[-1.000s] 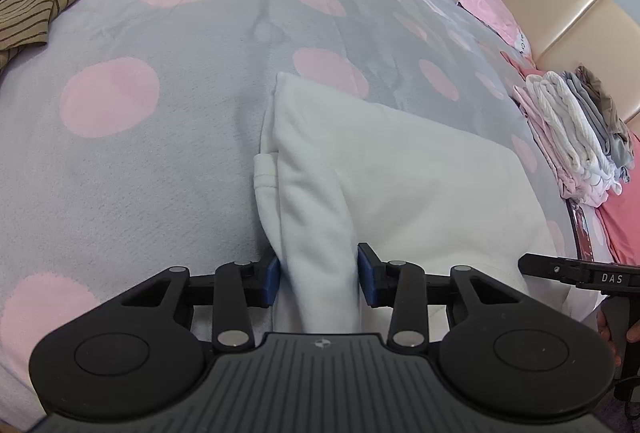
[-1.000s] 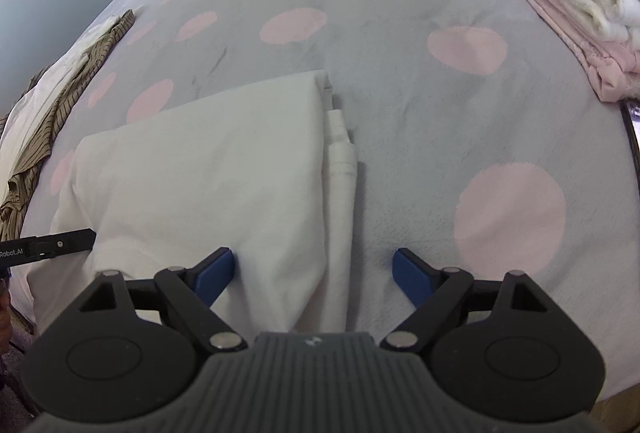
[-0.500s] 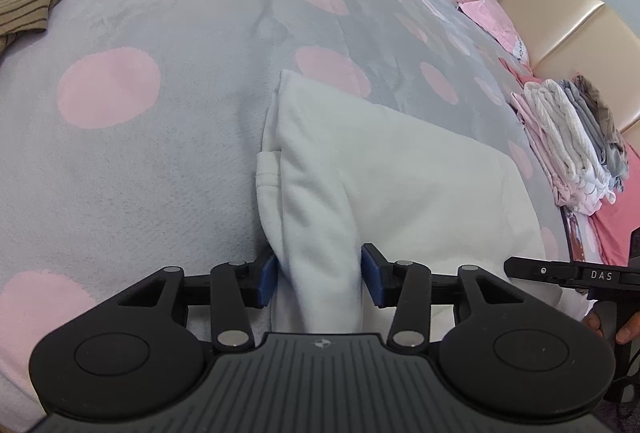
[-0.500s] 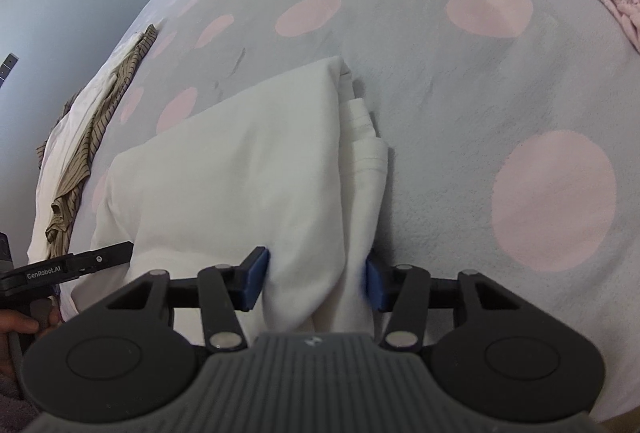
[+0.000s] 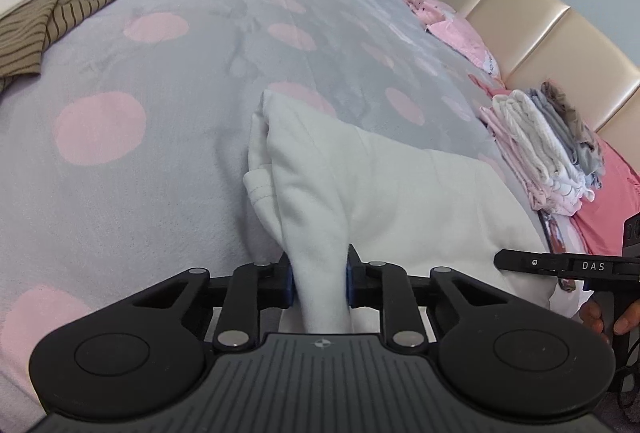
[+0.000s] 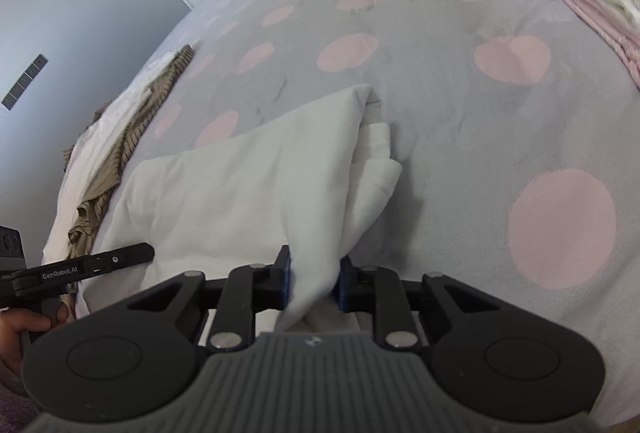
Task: Fold clothes
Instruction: 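Lift the folded shirt with both grippers and carry it onto the clothes stack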
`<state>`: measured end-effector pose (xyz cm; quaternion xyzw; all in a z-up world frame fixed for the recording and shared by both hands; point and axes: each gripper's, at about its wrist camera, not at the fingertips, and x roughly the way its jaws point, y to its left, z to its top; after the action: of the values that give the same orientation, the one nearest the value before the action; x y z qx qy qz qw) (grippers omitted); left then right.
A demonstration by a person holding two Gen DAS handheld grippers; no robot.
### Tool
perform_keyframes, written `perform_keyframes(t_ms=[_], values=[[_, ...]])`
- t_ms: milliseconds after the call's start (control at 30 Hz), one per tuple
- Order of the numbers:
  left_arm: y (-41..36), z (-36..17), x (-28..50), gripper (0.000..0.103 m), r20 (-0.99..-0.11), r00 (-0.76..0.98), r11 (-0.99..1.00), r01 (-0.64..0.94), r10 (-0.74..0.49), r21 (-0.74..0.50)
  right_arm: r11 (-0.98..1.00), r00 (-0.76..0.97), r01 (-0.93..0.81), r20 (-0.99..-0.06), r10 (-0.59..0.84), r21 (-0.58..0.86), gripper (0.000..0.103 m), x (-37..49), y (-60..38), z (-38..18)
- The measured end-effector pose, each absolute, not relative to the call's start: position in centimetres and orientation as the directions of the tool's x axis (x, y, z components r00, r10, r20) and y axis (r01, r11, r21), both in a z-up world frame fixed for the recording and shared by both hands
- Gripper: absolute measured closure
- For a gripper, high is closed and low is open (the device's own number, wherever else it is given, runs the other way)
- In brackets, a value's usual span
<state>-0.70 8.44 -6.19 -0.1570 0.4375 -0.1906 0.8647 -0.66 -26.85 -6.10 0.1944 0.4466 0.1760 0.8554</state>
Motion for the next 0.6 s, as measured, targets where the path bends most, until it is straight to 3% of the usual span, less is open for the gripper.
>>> perform_keyframes(t_ms=[300,600], values=[[7.2,-0.3,-2.0,0.084,-0.594,0.610,0.840,0.260,-0.525,-0.476,0.853,0.605,-0.181,-0.628,0.489,0.489,0.081,-2.3,-27.8,0.0],[1.6,7.0,-0.1,0.084,-0.477,0.608,0.762,0.388,-0.635,-0.519,0.858,0.664,-0.229,-0.570,0.484,0.460,0.081,-2.0,-35.1,9.6]])
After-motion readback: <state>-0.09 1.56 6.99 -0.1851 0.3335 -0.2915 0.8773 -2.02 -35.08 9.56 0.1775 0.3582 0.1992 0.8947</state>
